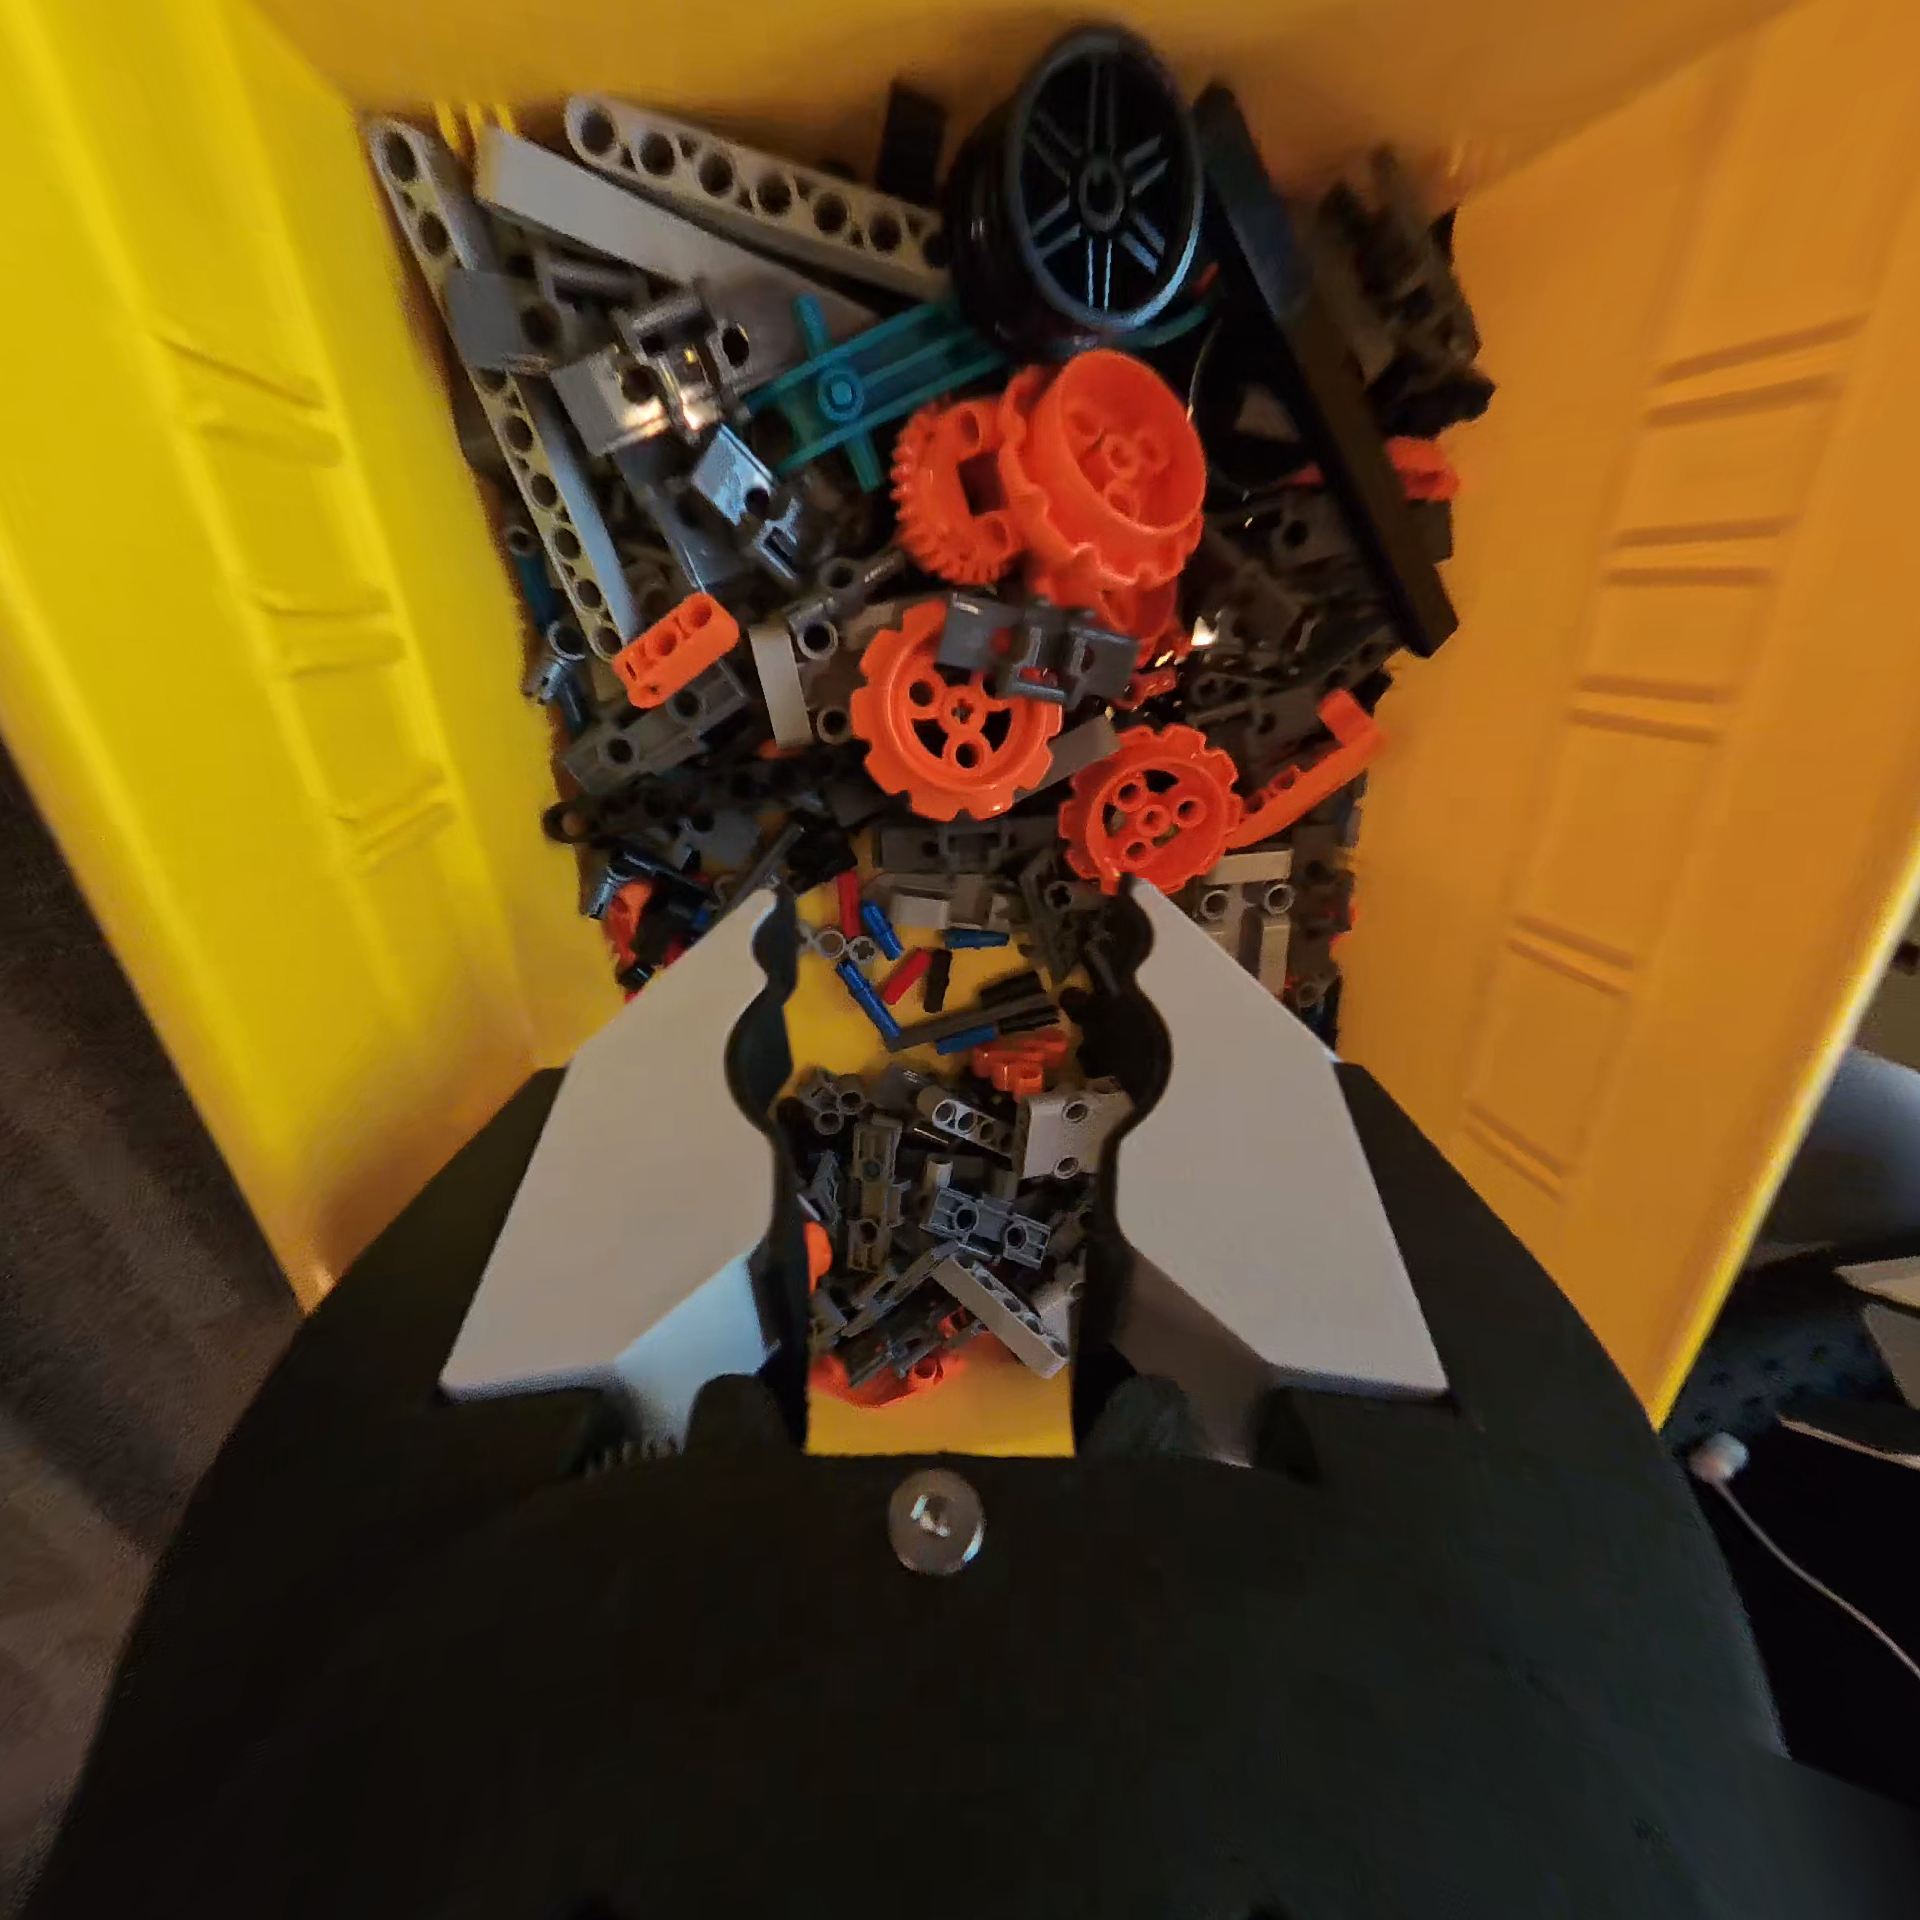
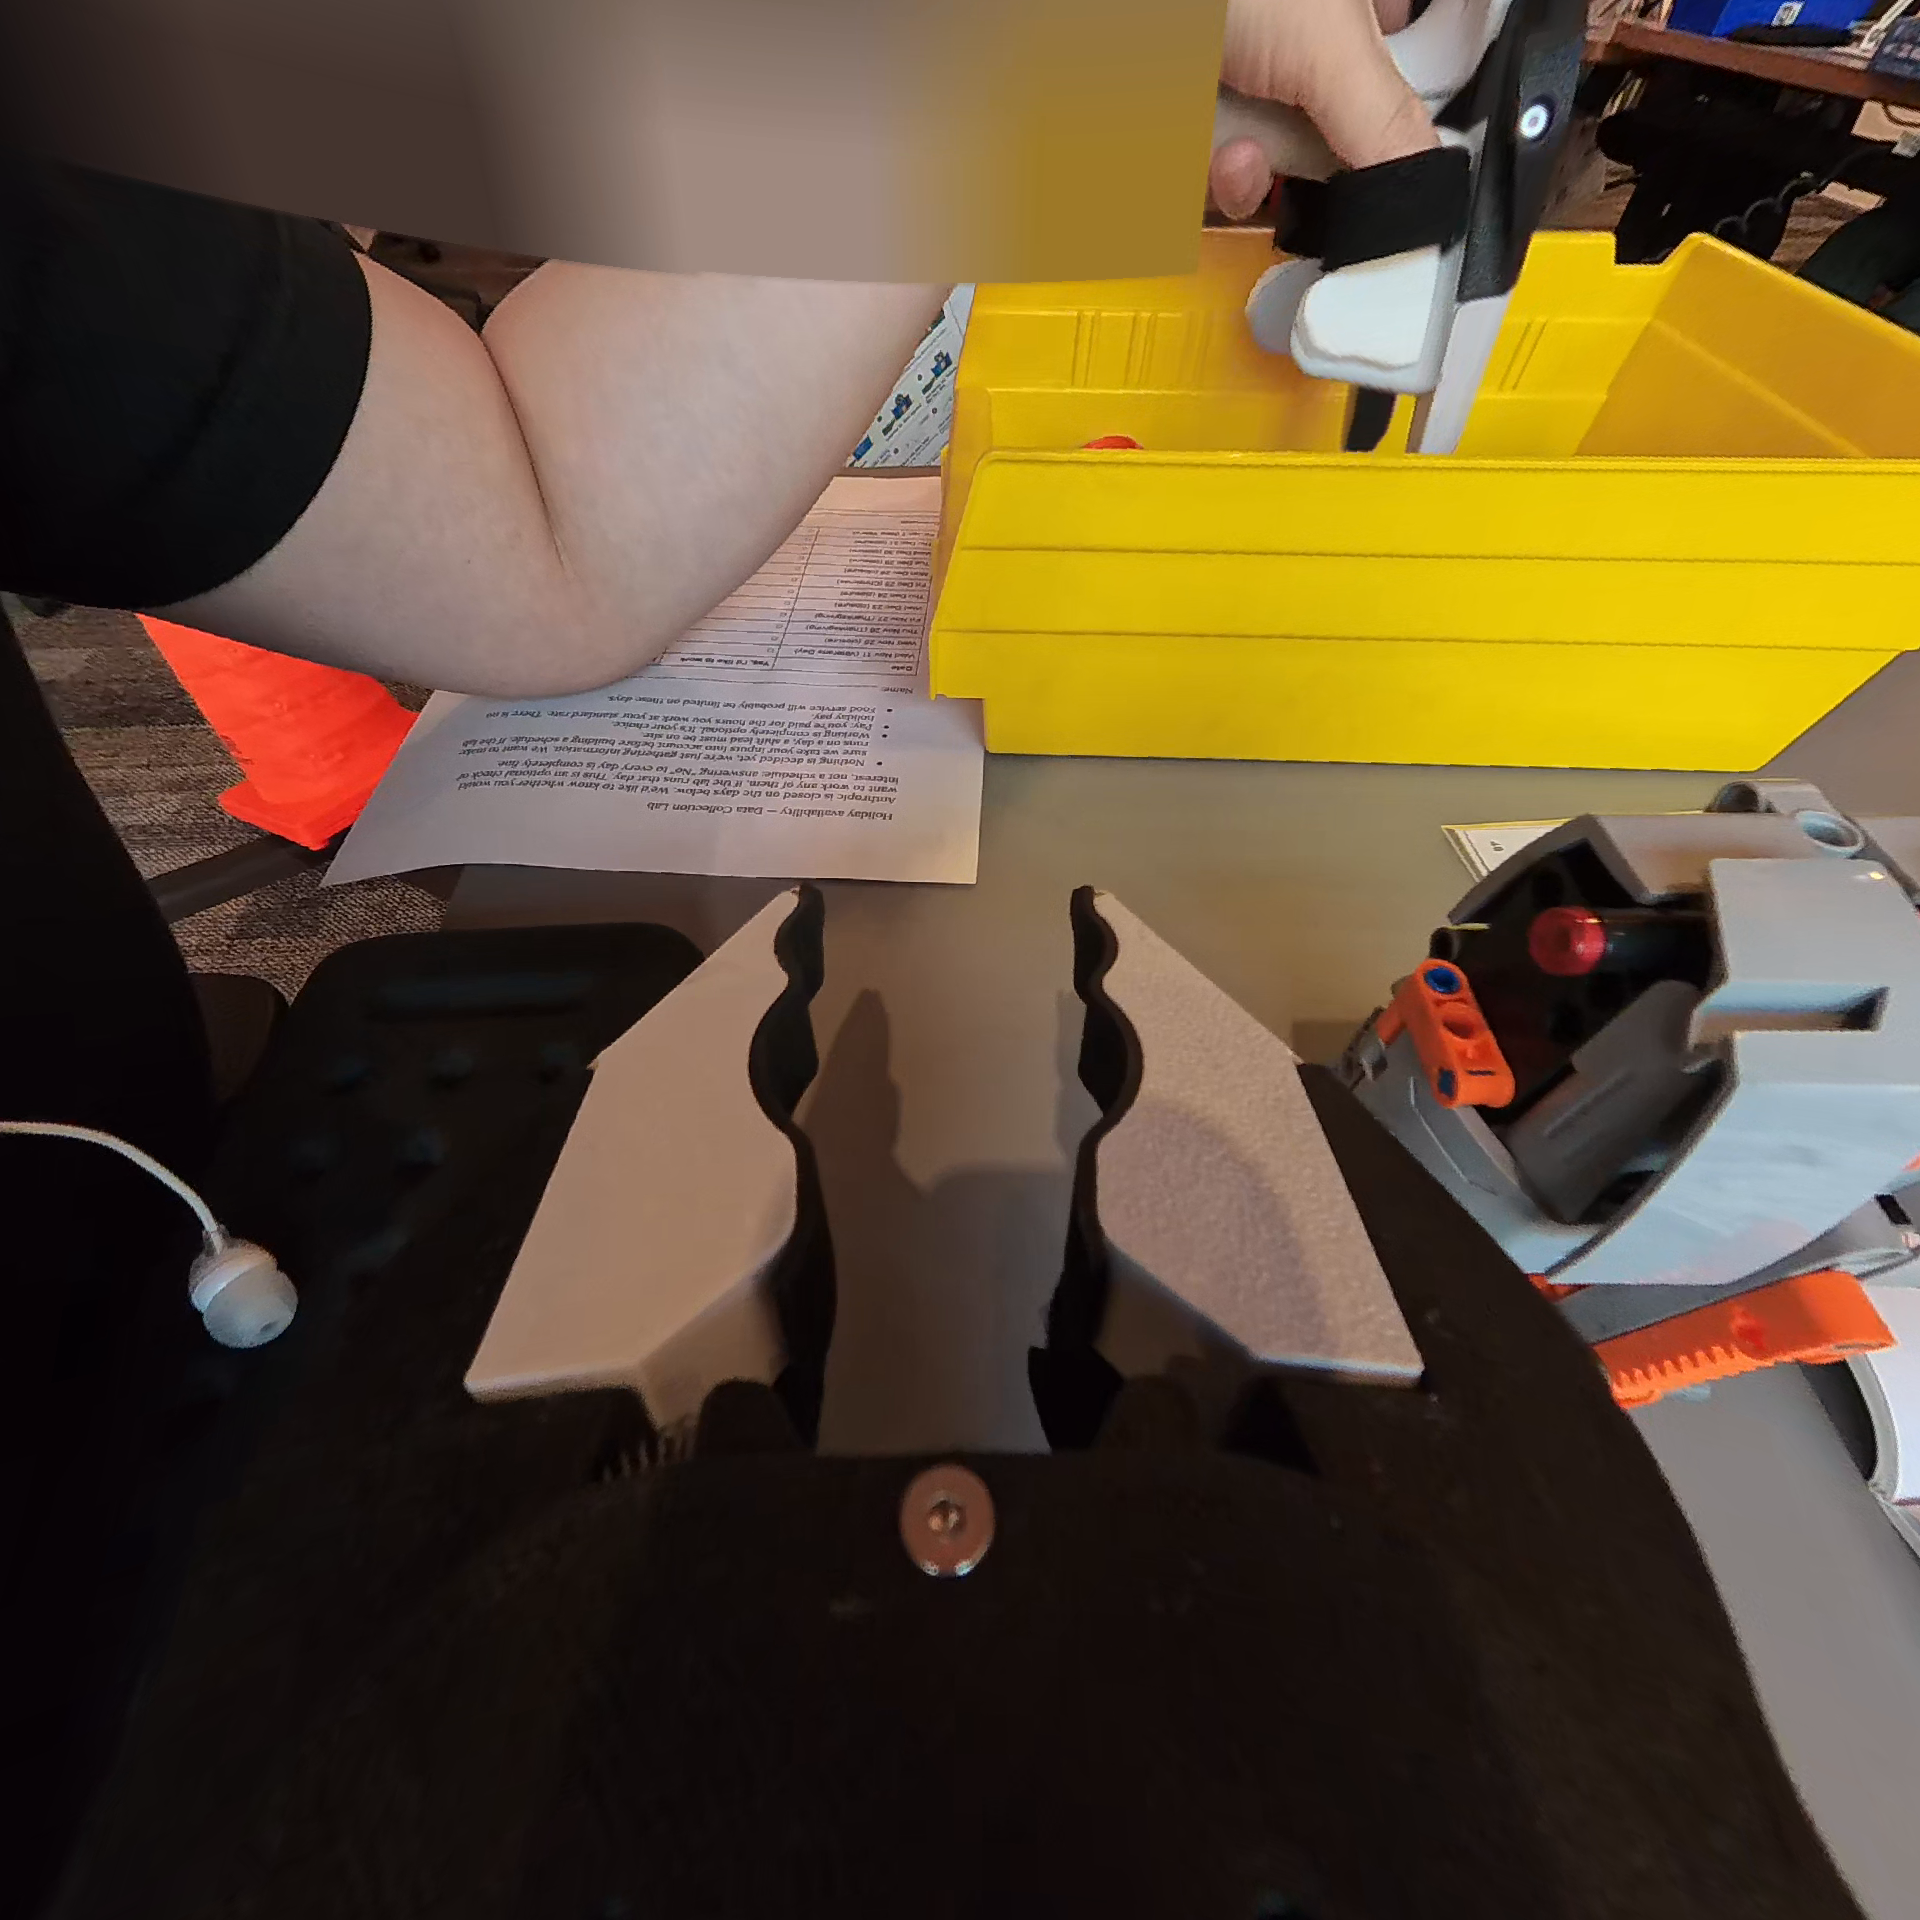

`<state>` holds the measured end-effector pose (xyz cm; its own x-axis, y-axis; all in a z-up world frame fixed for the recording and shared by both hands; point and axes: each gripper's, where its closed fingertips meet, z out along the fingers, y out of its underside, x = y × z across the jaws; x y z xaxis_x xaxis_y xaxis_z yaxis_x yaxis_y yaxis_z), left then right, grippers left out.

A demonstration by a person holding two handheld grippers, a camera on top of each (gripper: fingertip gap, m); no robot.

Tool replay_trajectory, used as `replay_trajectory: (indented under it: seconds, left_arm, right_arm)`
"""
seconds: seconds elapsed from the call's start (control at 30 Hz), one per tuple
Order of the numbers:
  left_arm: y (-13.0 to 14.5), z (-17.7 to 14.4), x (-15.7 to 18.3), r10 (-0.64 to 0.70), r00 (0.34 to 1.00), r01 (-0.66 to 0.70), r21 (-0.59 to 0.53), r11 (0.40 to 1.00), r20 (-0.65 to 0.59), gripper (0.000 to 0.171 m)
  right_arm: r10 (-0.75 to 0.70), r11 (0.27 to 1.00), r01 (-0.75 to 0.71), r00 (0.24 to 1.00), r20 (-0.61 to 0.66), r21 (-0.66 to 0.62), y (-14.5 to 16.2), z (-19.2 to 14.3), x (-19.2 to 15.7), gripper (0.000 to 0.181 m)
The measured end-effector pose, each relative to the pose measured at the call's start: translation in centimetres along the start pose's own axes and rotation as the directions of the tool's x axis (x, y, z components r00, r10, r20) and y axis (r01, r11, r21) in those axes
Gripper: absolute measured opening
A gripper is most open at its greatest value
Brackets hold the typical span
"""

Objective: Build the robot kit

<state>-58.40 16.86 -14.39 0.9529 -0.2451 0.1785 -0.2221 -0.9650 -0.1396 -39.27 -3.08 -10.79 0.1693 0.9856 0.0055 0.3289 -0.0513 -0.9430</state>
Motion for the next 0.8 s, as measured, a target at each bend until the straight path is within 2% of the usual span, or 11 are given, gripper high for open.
replay_trajectory:
  seconds: [0.07,0.2,0.3,0.37,0.43,0.53,0.63,0.7,0.8]
  left_arm:
    - [0.0,0.7,0.5,0.012,1.000,-0.012,-0.024,1.000,-0.017,0.073]
    - [-0.2,1.4,3.0,0.067,0.993,-0.071,-0.036,0.997,-0.098,0.079]
    - [1.2,2.3,3.3,0.138,0.990,-0.142,-0.128,0.982,-0.038,0.092]
    - [1.9,2.8,2.8,0.162,0.986,-0.153,-0.186,0.971,0.033,0.092]
    - [1.7,3.1,2.7,0.185,0.981,-0.169,-0.197,0.966,0.063,0.099]
    - [0.8,3.2,2.6,0.182,0.979,-0.164,-0.170,0.972,0.095,0.096]
    - [0.8,3.2,2.8,0.190,0.979,-0.176,-0.169,0.970,0.072,0.088]
    - [0.8,3.1,2.8,0.188,0.980,-0.176,-0.162,0.971,0.058,0.077]
    - [1.0,3.0,2.1,0.193,0.979,-0.180,-0.168,0.969,0.064,0.051]
  right_arm:
    - [-0.002,1.000,0.002,1.000,0.002,-0.004,0.1,0.0,-0.1,0.046]
    - [-0.007,1.000,0.007,1.000,0.001,-0.004,0.0,0.0,-0.1,0.047]
    - [-0.001,1.000,0.001,1.000,0.001,-0.003,0.0,0.0,0.0,0.047]
    - [0.000,1.000,0.000,1.000,0.001,-0.001,0.0,0.0,0.0,0.047]
    - [-0.003,1.000,0.003,1.000,0.002,-0.003,0.0,0.0,-0.1,0.047]
    - [-0.007,1.000,0.007,1.000,0.002,-0.006,0.1,0.0,-0.1,0.047]
    - [-0.003,1.000,0.003,1.000,0.006,-0.008,0.1,0.1,-0.2,0.046]
    - [-0.003,1.000,0.003,1.000,0.005,-0.010,0.2,0.1,-0.1,0.047]
    - [-0.005,1.000,0.005,1.000,0.003,-0.014,0.2,0.1,-0.1,0.047]
